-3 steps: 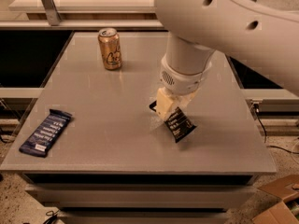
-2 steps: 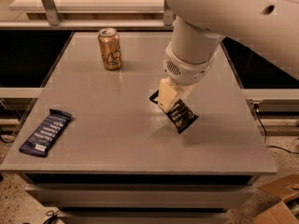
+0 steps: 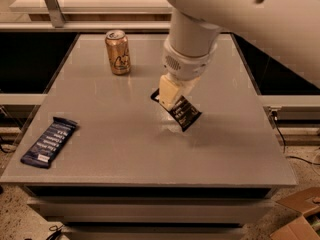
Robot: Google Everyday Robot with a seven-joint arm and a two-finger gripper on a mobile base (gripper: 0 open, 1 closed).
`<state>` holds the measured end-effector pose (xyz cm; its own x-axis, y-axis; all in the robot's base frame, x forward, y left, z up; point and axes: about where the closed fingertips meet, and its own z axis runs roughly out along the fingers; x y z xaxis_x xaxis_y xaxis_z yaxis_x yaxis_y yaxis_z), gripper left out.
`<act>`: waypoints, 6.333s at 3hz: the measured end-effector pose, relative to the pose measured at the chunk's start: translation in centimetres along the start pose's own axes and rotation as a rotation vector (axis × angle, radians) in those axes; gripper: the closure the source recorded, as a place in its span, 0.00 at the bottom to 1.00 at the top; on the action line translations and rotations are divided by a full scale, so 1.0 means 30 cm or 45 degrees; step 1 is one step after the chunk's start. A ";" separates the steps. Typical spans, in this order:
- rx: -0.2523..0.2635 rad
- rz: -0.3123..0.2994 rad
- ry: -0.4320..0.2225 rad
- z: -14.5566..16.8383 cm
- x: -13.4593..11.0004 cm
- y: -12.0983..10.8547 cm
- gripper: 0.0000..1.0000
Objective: Move rxbar chocolate near orange can
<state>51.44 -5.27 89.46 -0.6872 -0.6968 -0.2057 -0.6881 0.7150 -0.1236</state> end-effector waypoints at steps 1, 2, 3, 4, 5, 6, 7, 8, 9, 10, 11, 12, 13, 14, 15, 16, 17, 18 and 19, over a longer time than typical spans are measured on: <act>0.029 -0.127 0.007 0.012 -0.155 -0.031 1.00; 0.061 -0.283 -0.039 0.013 -0.379 -0.060 1.00; 0.061 -0.283 -0.039 0.013 -0.379 -0.060 1.00; 0.094 -0.294 -0.054 0.048 -0.381 -0.066 1.00; 0.130 -0.361 -0.119 0.090 -0.398 -0.065 1.00; 0.159 -0.438 -0.190 0.114 -0.450 -0.064 1.00; 0.176 -0.515 -0.230 0.133 -0.516 -0.055 1.00; 0.195 -0.563 -0.247 0.147 -0.577 -0.069 1.00; 0.214 -0.582 -0.250 0.159 -0.617 -0.093 1.00; 0.230 -0.582 -0.233 0.178 -0.634 -0.125 1.00; 0.234 -0.572 -0.200 0.201 -0.626 -0.155 1.00; 0.233 -0.554 -0.187 0.214 -0.621 -0.179 1.00; 0.226 -0.545 -0.183 0.219 -0.625 -0.190 0.82; 0.220 -0.548 -0.183 0.222 -0.636 -0.193 0.59; 0.215 -0.555 -0.183 0.220 -0.648 -0.195 0.36; 0.208 -0.562 -0.180 0.221 -0.657 -0.191 0.13; 0.204 -0.564 -0.176 0.224 -0.658 -0.189 0.00; 0.201 -0.566 -0.176 0.226 -0.659 -0.185 0.00; 0.183 -0.576 -0.187 0.231 -0.662 -0.178 0.00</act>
Offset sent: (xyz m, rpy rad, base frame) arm 0.1447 0.0976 0.0253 -0.1321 -0.0725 0.3301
